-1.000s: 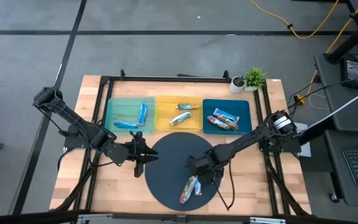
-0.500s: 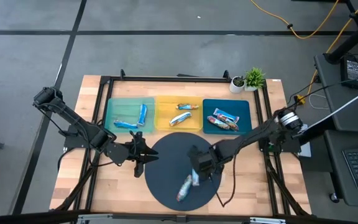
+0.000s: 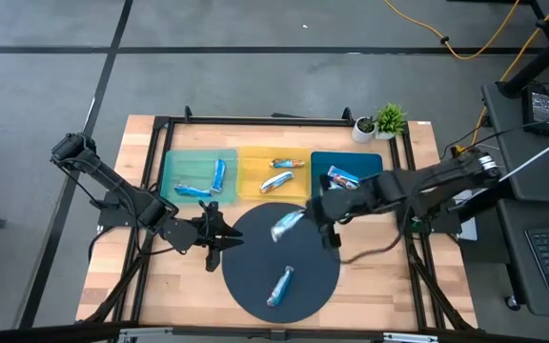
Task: Pick and place Granola Bars by type
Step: Put the orange granola bar into the yellow bin
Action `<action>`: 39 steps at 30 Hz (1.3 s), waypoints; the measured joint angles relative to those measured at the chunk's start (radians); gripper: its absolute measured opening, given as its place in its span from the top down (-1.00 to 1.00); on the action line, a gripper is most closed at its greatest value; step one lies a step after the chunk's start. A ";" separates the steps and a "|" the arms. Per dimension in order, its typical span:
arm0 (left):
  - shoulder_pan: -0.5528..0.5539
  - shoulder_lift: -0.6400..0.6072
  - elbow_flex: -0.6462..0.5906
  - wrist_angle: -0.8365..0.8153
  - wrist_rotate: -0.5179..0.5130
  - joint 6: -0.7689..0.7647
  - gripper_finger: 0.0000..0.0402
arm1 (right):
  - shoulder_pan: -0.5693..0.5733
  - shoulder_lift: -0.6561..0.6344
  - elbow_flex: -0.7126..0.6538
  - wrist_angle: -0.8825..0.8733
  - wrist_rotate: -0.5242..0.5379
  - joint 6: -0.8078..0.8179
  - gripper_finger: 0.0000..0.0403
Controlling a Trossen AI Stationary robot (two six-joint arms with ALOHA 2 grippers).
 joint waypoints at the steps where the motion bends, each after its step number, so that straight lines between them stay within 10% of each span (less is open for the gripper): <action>1: 0.000 0.000 0.000 -0.001 -0.001 0.002 0.54 | -0.002 -0.016 0.002 0.001 0.000 0.042 0.97; 16: 0.003 0.000 0.000 -0.003 -0.053 0.023 0.54 | -0.024 -0.063 0.005 -0.011 0.069 0.240 0.96; 39: 0.003 0.000 0.000 0.000 -0.132 -0.036 0.54 | -0.490 0.016 0.412 -0.206 -0.144 -0.009 0.96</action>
